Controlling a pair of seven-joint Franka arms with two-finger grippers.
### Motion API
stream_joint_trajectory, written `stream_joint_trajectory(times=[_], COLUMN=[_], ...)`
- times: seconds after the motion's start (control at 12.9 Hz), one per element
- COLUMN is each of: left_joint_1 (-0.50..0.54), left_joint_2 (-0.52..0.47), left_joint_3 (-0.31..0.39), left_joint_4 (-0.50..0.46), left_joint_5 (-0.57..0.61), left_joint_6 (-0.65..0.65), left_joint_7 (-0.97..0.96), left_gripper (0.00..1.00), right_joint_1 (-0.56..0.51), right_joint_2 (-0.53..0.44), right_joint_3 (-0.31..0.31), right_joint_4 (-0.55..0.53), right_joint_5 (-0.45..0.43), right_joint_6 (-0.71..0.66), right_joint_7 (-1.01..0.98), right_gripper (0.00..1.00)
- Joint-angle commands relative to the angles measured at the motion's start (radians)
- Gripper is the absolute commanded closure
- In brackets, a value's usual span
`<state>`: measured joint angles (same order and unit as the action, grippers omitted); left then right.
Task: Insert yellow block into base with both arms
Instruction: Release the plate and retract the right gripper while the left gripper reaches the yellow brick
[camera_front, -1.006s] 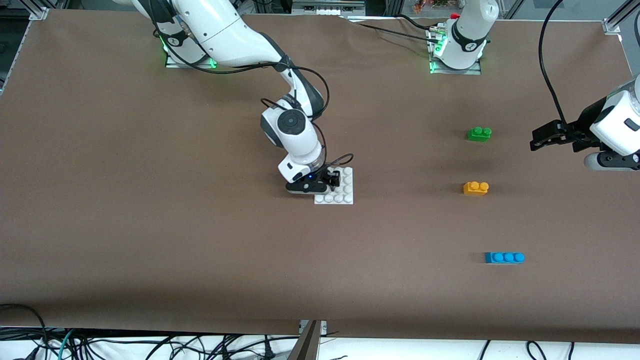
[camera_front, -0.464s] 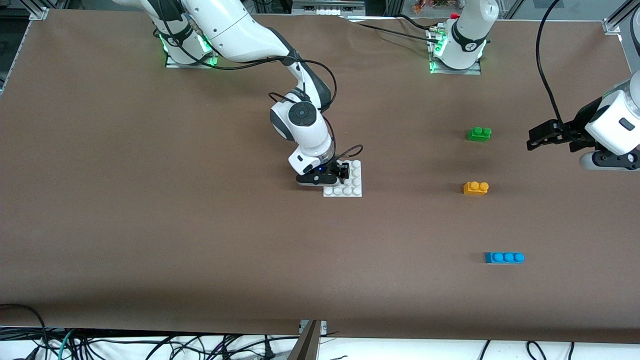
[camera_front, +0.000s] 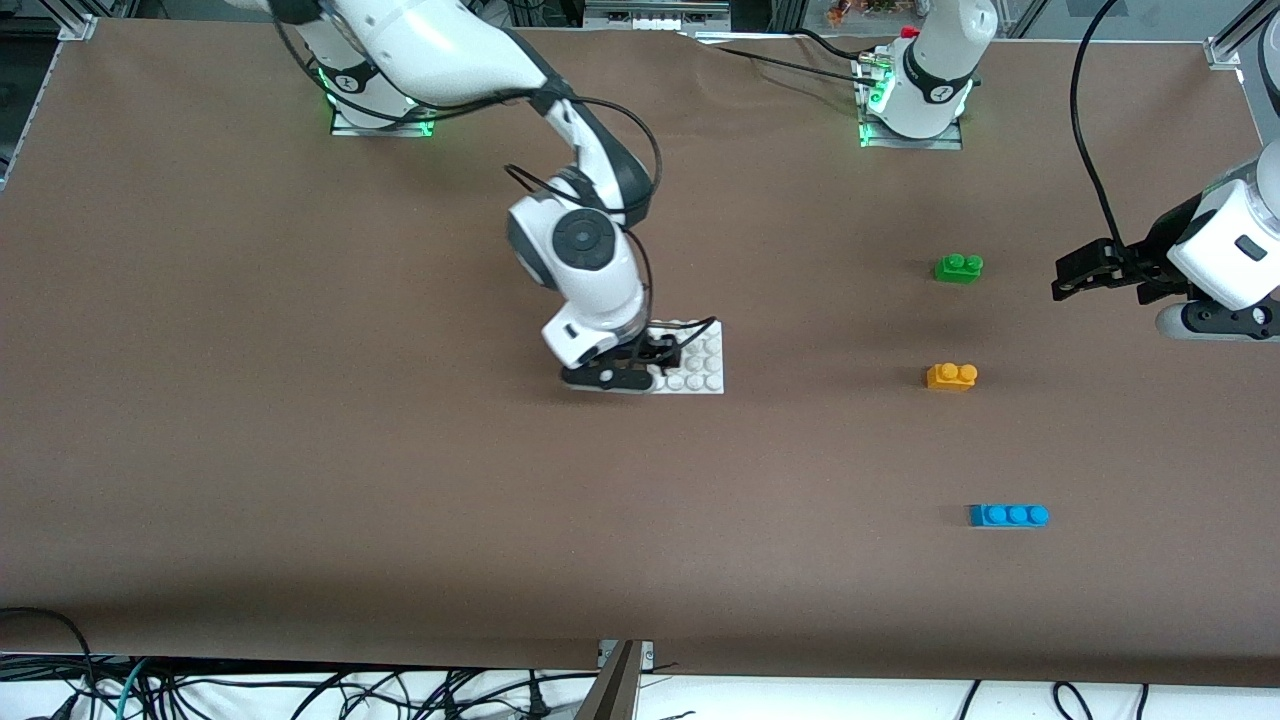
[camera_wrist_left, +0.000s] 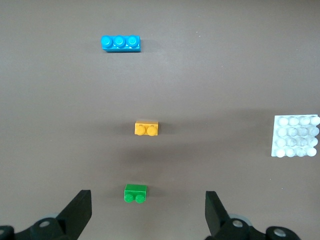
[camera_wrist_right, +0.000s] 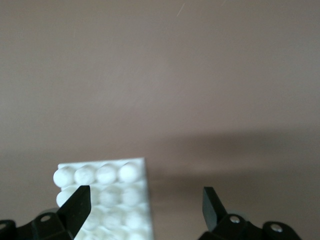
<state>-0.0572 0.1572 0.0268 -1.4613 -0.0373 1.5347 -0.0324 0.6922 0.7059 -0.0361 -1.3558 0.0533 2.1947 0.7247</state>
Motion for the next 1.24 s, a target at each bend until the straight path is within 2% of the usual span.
stream_joint_trajectory(times=[0.0,0.08,0.31,0.39,0.54,0.77,1.01,1.16], left_joint_1=[-0.009,-0.009,-0.007,-0.009,-0.006,0.005,0.01,0.007], left_joint_2=[0.013,0.013,0.022,0.031,0.025,0.027,0.027,0.03], left_joint_3=[0.004,0.004,0.004,-0.01,-0.022,-0.022,-0.022,-0.022], left_joint_4=[0.027,0.024,-0.017,-0.063,-0.114,-0.217,-0.29,-0.376], left_joint_5=[0.01,0.008,-0.013,-0.025,-0.024,-0.021,-0.018,0.019], left_joint_6=[-0.007,-0.007,-0.002,0.018,0.039,0.111,0.189,0.308], left_joint_7=[0.019,0.019,0.02,0.019,0.019,0.022,0.031,0.074], left_gripper=[0.0,0.0,0.0,0.0,0.0,0.0,0.0,0.0], right_joint_1=[-0.112,-0.128,-0.131,-0.131,-0.131,-0.131,-0.134,-0.134], right_joint_2=[-0.199,-0.279,-0.53,-0.589,-0.635,-0.672,-0.663,-0.66], right_joint_3=[-0.033,-0.072,-0.242,-0.308,-0.419,-0.494,-0.507,-0.524], right_joint_4=[-0.054,-0.093,-0.282,-0.316,-0.319,-0.306,-0.249,-0.238], right_joint_5=[0.011,0.013,0.016,0.016,0.016,0.011,0.008,0.013], right_joint_6=[-0.236,-0.283,-0.372,-0.413,-0.493,-0.573,-0.57,-0.557], right_joint_7=[-0.196,-0.261,-0.468,-0.54,-0.663,-0.679,-0.677,-0.665], right_gripper=[0.01,0.01,0.01,0.01,0.01,0.01,0.01,0.01])
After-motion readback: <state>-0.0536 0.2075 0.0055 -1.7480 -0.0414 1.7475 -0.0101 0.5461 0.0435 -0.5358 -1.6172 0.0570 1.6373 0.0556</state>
